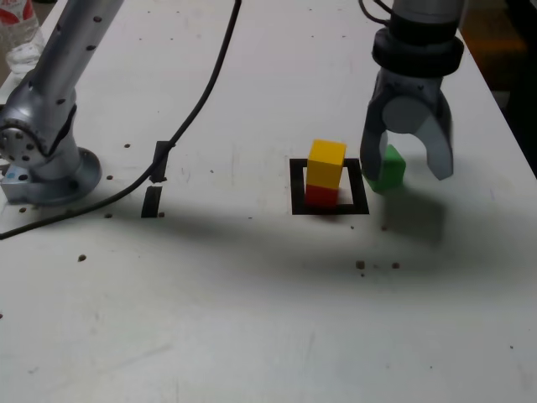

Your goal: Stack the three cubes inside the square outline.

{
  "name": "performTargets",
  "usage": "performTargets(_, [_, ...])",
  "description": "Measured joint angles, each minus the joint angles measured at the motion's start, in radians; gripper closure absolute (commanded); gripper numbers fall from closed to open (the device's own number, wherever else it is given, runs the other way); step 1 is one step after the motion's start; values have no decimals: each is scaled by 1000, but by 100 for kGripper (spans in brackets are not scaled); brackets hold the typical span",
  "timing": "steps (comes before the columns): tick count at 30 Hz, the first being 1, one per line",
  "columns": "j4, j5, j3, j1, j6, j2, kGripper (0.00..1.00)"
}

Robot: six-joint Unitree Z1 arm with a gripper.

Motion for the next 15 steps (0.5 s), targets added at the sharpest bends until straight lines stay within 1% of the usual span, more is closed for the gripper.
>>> performTargets(3, [0, 3, 7, 2, -35, 0, 34])
performTargets(10, [5, 6, 26, 2, -72, 0, 34])
performTargets(15, [10, 21, 46, 2, -117, 0, 34])
